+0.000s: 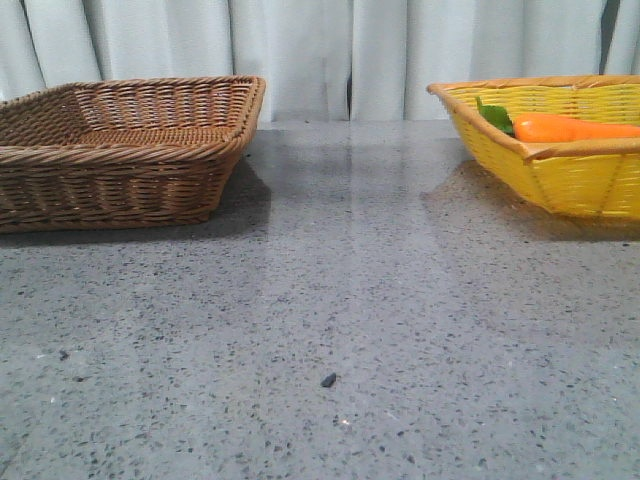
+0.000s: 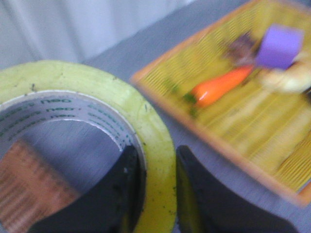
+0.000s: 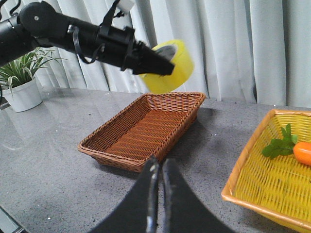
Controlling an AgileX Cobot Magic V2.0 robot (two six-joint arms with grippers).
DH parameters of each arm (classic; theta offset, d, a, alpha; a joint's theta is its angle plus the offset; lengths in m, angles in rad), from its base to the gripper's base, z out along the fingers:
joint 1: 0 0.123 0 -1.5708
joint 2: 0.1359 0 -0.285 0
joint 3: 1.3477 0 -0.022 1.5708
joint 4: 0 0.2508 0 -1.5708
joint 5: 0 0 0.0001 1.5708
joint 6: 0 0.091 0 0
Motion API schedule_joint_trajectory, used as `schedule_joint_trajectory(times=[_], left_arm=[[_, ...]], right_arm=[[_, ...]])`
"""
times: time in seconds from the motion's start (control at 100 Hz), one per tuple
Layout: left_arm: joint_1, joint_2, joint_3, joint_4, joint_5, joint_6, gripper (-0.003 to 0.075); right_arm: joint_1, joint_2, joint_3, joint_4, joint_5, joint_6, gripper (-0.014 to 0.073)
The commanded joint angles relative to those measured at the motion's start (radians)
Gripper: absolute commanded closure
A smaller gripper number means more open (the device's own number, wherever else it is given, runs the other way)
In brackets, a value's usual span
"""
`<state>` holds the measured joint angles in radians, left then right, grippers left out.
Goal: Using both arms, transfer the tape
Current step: 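Carry the tape roll with the left gripper into the brown basket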
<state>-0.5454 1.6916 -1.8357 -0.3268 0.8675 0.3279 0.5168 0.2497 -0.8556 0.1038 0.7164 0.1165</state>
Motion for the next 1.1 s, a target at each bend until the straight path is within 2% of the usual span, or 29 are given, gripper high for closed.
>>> schedule_joint_trajectory(times=[0.0,0.22,0.41,0.48,0.63,0.7,0.88,1.09], left_arm=[[0.039,-0.052,0.017,0.065,0.018,-0.028,0.0741],[0.118,-0.05,0.218,0.064,-0.002,-0.049,0.0741],[0.151,-0.05,0.288,0.062,-0.051,-0.053,0.0731],[0.155,-0.05,0.289,0.06,-0.048,-0.053,0.0665],[0.155,-0.053,0.289,0.06,0.036,-0.094,0.0411],[0.155,-0.06,0.289,0.06,0.079,-0.096,0.036],[0.148,-0.16,0.3,0.023,0.054,-0.099,0.0417],[0.064,-0.474,0.442,0.008,-0.103,-0.1,0.049]], right_arm=[[-0.003,0.025,-0.009,-0.017,-0.072,-0.004,0.065],[-0.003,0.025,0.025,-0.017,-0.072,-0.004,0.065],[-0.003,0.025,0.025,-0.017,-0.07,-0.004,0.065],[-0.003,0.025,0.025,-0.017,-0.07,-0.004,0.065],[-0.003,0.025,0.025,-0.017,-0.07,-0.004,0.065],[-0.003,0.025,0.025,-0.017,-0.072,-0.004,0.065],[-0.003,0.025,0.025,-0.04,-0.083,-0.004,0.065],[-0.003,0.025,0.026,-0.073,-0.042,-0.023,0.065]])
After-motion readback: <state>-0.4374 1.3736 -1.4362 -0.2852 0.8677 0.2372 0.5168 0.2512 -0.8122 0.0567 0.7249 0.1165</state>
